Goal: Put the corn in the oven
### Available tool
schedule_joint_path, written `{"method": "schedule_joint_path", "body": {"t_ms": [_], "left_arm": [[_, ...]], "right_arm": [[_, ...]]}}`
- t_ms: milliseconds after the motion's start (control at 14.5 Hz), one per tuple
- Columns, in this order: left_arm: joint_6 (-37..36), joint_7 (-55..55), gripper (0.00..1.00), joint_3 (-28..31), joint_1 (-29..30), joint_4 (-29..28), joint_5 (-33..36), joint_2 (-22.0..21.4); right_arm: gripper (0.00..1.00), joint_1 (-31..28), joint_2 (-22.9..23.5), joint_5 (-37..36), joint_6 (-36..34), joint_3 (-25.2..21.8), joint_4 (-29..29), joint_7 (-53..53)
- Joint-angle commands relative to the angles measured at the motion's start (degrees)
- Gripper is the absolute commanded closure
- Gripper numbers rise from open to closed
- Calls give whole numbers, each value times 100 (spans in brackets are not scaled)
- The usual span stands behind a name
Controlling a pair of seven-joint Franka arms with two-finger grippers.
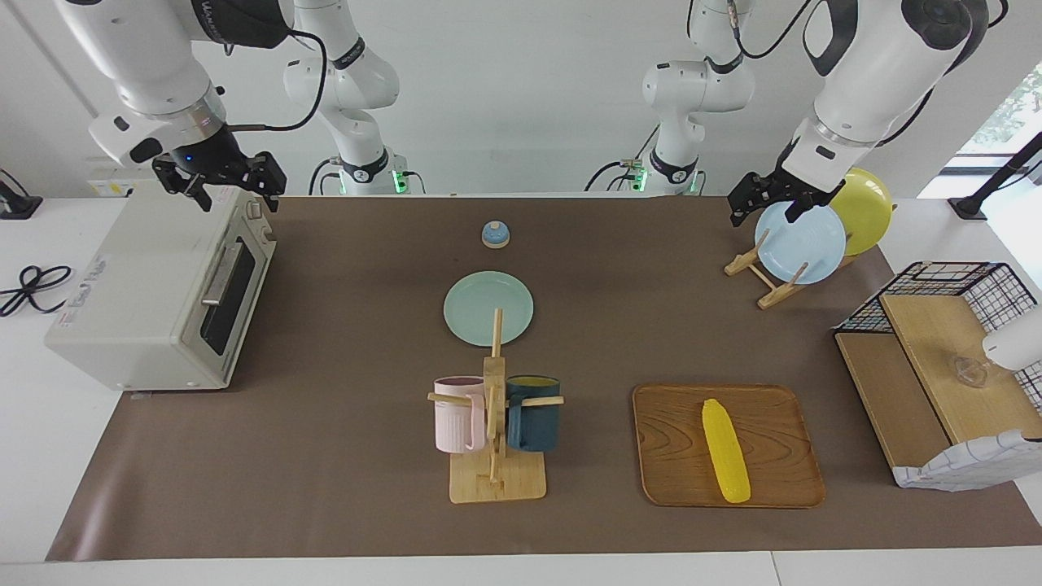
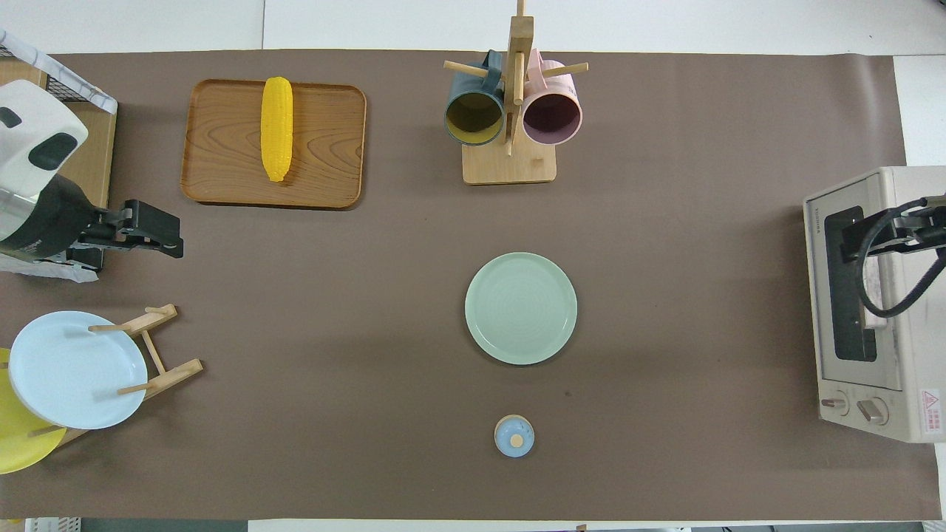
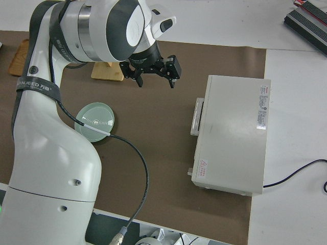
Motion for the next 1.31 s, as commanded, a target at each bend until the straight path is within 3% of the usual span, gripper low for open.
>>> {"method": "schedule_joint_path", "body": {"t_ms": [0,69,138,207,275,344,413,688,895,1101,1239], "left_arm": [[472,16,0,-23,30,-126,-57,-24],[595,16,0,-23,13,-109,-57,80],[753,16,0,-23,13,-74,-66,238],[833,16,0,-23,30,14,-66,422],[817,16,0,-32,13,302,-40,877],[782,16,0,-32,4,774,-40,1325],[746,16,0,-41,-5,1336,-40,1904],[1140,314,0,-67,-14,2421,-13,3374],[1439,464,0,-32,-14,3334,-13,4464],[2168,509,0,-23,-5,3337,-13,4695],[2432,500,0,20,-127,3415,30,5097]], "right_arm": [[0,-17,-28,152,53,26,-63,90],[0,-35,-37,152,87,26,-81,55],[13,-44,-72,160,183,35,-212,20],[39,-44,-99,161,237,35,-248,-6],[69,-52,-99,161,298,35,-265,-50],[92,-44,-108,161,290,35,-283,-103],[100,-52,-116,161,272,35,-301,-277],[100,-183,-204,161,316,8,-493,-132],[100,-639,-589,161,928,8,-1404,669],[100,-993,-1143,143,1721,0,-2671,310],[100,-931,-1163,65,1949,8,-2849,301]]}}
